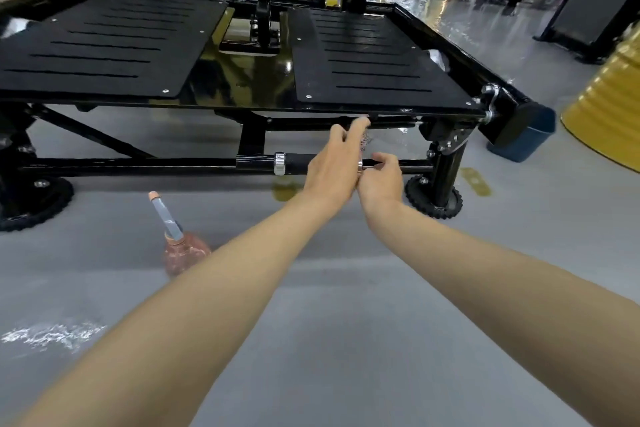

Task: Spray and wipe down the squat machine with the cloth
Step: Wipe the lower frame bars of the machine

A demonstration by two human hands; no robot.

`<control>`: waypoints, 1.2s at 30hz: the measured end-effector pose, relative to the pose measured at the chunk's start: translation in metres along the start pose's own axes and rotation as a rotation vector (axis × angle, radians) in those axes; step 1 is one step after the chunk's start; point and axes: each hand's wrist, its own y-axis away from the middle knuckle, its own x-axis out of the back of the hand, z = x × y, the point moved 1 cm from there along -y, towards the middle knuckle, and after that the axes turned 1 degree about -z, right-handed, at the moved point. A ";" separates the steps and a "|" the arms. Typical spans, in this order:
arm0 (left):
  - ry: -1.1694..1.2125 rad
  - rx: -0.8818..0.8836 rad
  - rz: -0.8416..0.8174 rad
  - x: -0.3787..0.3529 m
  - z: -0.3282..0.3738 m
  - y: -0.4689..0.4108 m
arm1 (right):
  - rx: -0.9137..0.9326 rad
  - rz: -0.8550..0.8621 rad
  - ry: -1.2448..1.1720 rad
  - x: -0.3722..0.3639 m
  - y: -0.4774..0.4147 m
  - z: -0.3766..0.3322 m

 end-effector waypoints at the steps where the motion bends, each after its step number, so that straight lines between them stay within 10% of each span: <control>1: -0.165 -0.076 -0.044 -0.002 -0.002 0.000 | -0.016 -0.002 -0.018 0.001 -0.001 0.001; 4: -0.488 -0.190 -0.050 -0.002 -0.010 0.004 | -0.006 -0.041 -0.009 0.001 -0.003 0.004; 15: -0.511 -0.008 0.137 0.033 -0.059 0.023 | -0.133 -0.018 -0.144 -0.009 -0.007 0.002; 24: -0.169 0.336 0.310 0.009 -0.032 0.020 | -0.228 -0.078 -0.185 0.001 -0.022 0.000; 36: 0.087 0.048 0.205 -0.049 -0.003 0.023 | -0.242 -0.292 -0.323 0.014 -0.039 0.011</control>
